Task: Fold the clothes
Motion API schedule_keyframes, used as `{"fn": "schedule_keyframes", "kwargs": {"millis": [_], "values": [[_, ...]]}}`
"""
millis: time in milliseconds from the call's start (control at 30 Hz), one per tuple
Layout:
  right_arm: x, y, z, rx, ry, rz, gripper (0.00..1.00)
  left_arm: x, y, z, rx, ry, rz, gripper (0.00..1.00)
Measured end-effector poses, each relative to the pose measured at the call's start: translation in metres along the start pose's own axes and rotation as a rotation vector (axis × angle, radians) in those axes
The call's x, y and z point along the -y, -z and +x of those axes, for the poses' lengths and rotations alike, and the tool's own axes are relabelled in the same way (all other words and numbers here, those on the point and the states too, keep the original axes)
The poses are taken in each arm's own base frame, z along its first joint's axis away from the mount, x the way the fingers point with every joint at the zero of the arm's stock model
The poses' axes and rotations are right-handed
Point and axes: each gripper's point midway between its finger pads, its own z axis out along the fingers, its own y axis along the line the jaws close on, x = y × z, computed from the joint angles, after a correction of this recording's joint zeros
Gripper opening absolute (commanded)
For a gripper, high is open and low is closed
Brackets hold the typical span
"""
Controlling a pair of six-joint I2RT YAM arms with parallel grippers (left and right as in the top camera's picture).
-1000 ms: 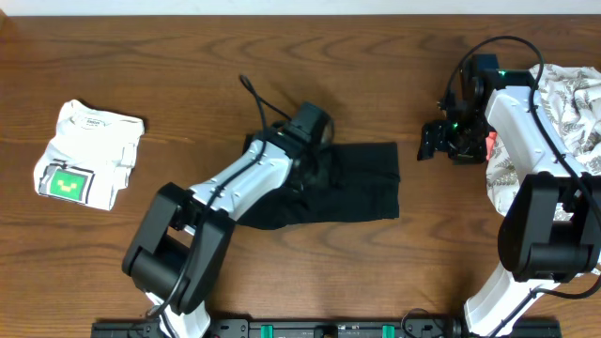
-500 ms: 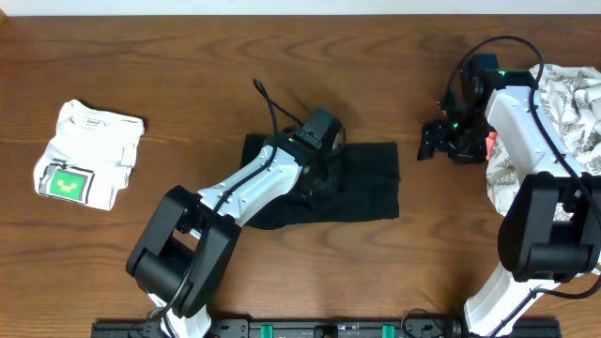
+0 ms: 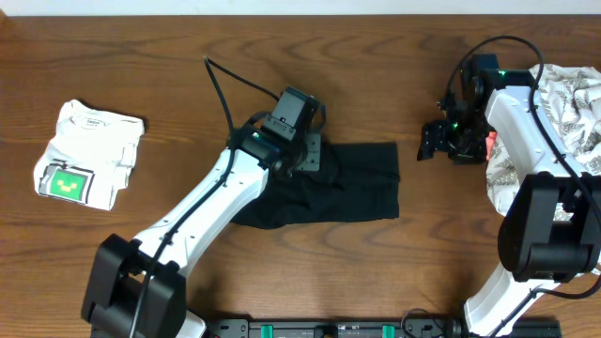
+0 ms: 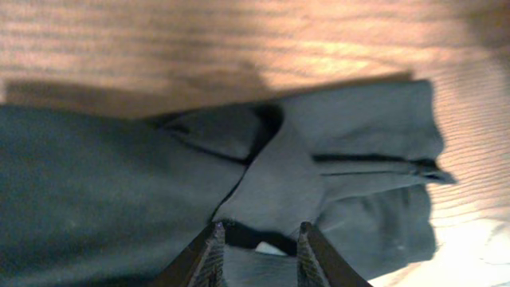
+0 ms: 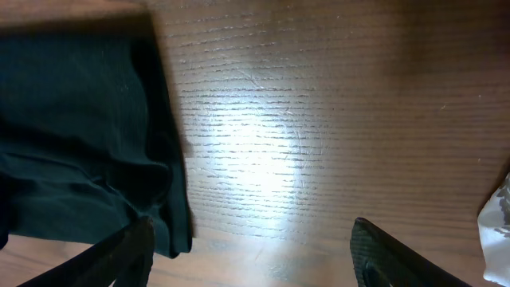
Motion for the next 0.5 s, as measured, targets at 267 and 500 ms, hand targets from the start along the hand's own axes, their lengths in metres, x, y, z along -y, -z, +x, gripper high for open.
{"fn": "schedule_keyframes", "kwargs": {"millis": [267,500], "values": [[-0.009,0.000,0.002,-0.007,0.033,-0.050,0.78,-0.014,-0.020,0.027,-0.101,0.011,-0.048,0.36],[-0.017,0.001,0.003,-0.010,0.063,-0.099,0.80,-0.018,-0.020,0.027,-0.099,-0.016,-0.071,0.37]]}}
